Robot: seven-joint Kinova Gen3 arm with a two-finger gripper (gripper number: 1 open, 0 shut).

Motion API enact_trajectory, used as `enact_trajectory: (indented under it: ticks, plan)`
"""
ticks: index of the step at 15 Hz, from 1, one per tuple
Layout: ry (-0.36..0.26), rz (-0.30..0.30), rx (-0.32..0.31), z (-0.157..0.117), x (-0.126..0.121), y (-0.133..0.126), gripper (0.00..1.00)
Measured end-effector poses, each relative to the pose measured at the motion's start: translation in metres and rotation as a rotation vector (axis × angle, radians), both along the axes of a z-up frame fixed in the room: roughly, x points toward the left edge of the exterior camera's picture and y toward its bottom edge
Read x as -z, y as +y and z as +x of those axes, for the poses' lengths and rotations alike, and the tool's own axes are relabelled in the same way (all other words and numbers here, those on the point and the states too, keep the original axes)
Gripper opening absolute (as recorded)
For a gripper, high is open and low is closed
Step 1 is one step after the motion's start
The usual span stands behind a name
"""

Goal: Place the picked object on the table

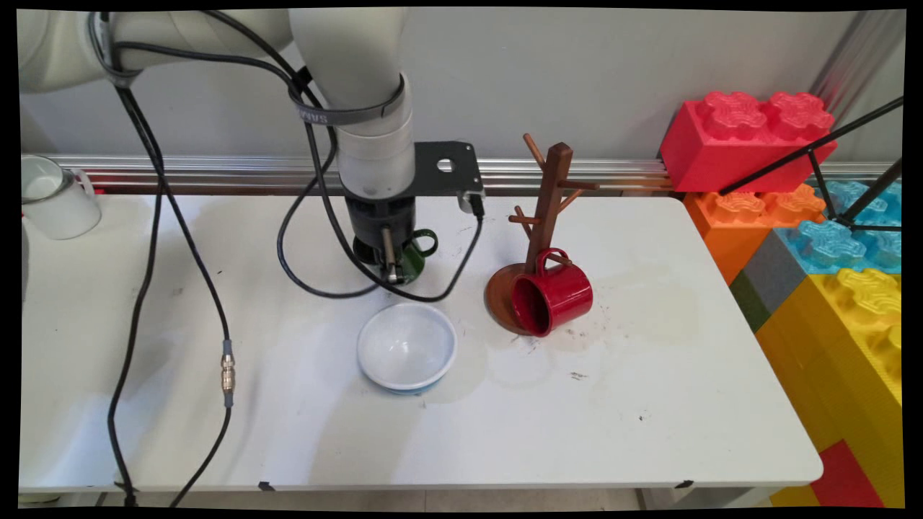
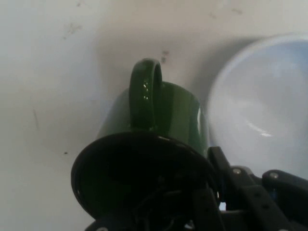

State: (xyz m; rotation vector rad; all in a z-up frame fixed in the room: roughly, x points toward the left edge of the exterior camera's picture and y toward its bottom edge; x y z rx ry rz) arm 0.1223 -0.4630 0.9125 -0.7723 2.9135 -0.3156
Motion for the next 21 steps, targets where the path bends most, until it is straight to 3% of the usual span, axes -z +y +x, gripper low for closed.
enact_trajectory:
  ticks: [12, 21]
  plan:
    - [-0.068, 0.057, 0.122, 0.035, 0.046, -0.043, 0.0]
    - [-0.086, 0.092, 0.15, 0.043, 0.079, -0.056, 0.0]
